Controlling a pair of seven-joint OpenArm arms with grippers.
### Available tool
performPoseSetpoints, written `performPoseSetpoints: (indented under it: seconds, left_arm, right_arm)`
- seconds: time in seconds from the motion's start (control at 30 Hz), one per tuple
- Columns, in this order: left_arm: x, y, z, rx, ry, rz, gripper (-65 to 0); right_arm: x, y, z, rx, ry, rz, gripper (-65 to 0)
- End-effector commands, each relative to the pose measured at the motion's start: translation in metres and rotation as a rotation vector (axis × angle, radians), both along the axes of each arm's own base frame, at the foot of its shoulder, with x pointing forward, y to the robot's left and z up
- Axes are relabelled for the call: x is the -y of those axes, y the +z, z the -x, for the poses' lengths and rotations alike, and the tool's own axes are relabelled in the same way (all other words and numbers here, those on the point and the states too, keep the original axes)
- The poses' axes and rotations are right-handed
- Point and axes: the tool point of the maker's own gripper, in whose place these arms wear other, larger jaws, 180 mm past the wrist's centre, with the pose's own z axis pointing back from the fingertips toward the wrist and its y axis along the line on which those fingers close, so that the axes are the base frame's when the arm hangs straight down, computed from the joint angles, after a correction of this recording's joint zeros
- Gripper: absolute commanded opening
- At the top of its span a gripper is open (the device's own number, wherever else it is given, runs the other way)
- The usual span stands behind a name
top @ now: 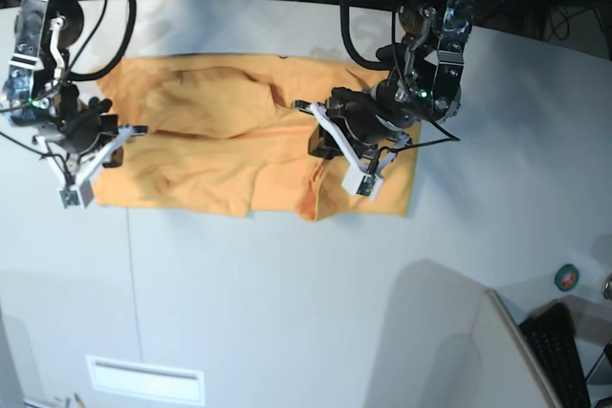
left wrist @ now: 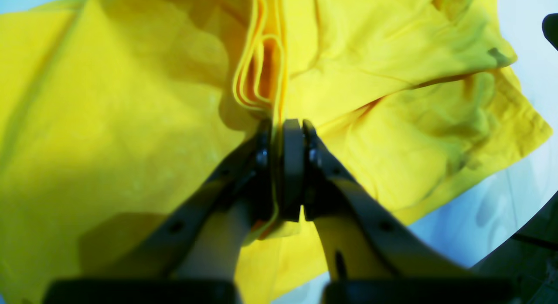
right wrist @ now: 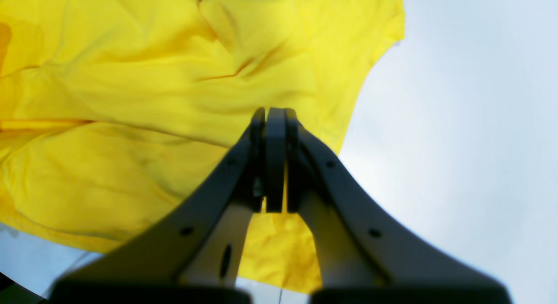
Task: Layout the t-shirt on the table in an organized manner, then fold the t-shirt properly
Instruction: 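Lower the folded end onto the shirt and release with the left gripper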
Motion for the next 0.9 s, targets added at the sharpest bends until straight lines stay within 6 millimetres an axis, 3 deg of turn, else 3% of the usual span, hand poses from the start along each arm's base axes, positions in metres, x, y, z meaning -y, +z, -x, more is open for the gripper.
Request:
performPoseSetpoints:
  seconds: [0.0,0.27,0.4,0.47,0.53,0.67,0.87]
  left_arm:
    - [0.004,0.011,-0.008,0.040,0.003,0.025,-60.1]
    - [0.007,0.012,-0.008,0.038,0.002,0.038,-26.8]
    - [0.028,0.015,-0.001,0.043,-0.064,0.047,-22.4]
    - [0.025,0.020,-0.004,0.061,-0.058,0.044,-22.5]
    - [0.010,0.020,-0.005,0.062,-0.013,0.035,-28.3]
    - [-0.011,0.017,-0.008,0.057,0.047,0.022,-64.5]
    - [-0.014,-0.019,0.008,-0.053,0.053,0.011,-65.0]
  right_arm:
    - [0.003,0.013,-0.011,0.051,0.005,0.004,-65.0]
    - [0.003,0.013,-0.011,0.051,0.003,0.004,-65.0]
    - [0.003,0.013,-0.011,0.051,0.005,0.004,-65.0]
    - [0.003,0.013,-0.011,0.051,0.005,0.004,-65.0]
    - [0.003,0.013,-0.011,0.051,0.003,0.004,-65.0]
    - [0.003,0.013,-0.011,0.051,0.003,0.004,-65.0]
    - [-0.005,0.014,-0.015,0.064,-0.002,-0.019,-65.0]
